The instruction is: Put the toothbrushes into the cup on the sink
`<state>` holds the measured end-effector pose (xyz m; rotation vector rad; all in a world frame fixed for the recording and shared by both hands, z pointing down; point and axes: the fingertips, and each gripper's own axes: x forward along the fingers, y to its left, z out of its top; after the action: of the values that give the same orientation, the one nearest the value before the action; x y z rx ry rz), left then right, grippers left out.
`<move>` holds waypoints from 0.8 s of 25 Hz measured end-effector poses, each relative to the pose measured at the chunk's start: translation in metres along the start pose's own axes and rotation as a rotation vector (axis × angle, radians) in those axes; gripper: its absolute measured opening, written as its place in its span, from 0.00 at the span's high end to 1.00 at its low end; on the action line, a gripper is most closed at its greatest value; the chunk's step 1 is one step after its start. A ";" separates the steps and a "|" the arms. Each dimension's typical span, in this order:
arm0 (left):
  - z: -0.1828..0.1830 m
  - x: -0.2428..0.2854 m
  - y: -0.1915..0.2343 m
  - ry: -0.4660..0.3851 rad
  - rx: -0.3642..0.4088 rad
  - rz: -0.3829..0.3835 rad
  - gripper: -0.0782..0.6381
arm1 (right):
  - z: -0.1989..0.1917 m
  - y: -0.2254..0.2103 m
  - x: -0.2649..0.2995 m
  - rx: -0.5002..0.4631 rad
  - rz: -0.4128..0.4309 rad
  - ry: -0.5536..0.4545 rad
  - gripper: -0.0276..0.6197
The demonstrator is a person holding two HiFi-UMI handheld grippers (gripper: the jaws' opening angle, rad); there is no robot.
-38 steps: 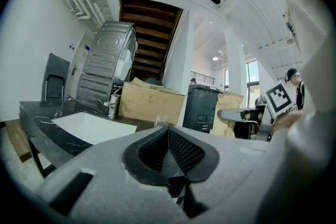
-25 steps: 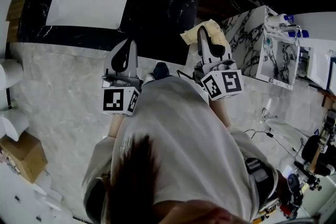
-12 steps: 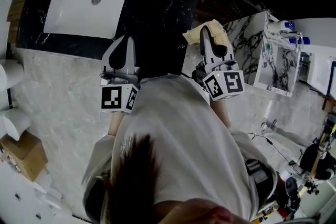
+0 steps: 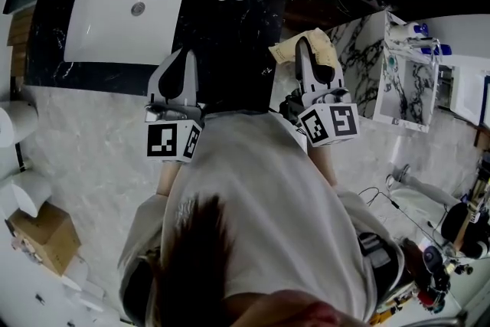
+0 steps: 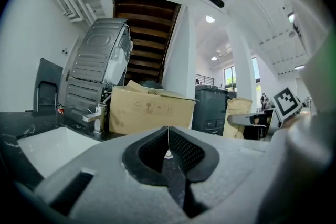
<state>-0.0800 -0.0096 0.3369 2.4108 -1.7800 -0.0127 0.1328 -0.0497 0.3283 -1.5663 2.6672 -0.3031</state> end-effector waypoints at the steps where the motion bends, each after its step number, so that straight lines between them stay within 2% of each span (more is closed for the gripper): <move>1: 0.002 0.001 0.002 0.000 0.002 -0.008 0.87 | 0.001 0.001 0.001 0.001 -0.005 -0.003 0.89; 20: 0.008 0.003 0.015 -0.003 -0.003 -0.109 0.87 | 0.027 0.008 -0.014 -0.040 -0.093 -0.051 0.89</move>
<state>-0.0943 -0.0180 0.3309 2.5042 -1.6467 -0.0310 0.1360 -0.0374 0.2996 -1.6886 2.5833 -0.2106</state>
